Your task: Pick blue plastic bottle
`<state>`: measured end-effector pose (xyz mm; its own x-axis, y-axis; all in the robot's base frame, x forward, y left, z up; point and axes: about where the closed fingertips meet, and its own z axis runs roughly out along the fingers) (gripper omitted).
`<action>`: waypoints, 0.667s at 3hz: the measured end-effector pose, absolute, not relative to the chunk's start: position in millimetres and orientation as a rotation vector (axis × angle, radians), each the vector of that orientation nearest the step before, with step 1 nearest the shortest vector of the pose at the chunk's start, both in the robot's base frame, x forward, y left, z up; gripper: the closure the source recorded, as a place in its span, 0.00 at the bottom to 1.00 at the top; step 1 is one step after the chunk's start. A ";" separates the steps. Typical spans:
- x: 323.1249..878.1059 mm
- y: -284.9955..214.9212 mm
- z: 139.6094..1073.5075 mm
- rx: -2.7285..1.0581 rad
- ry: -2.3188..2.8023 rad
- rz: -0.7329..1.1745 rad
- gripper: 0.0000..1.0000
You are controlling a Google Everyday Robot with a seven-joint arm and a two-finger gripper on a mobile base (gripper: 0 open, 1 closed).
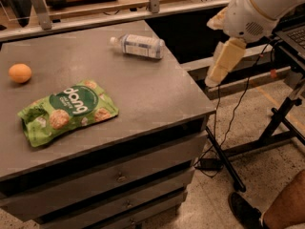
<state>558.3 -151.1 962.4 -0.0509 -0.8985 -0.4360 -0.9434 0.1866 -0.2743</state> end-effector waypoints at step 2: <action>604.8 -122.3 949.1 -1.689 1.904 0.179 0.00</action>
Offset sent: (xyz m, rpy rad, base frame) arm 0.0392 0.0250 -0.0103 0.0622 -0.0123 0.0168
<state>604.8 -122.3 949.1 -0.0284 -0.8653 -0.5005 -0.9434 0.1888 -0.2729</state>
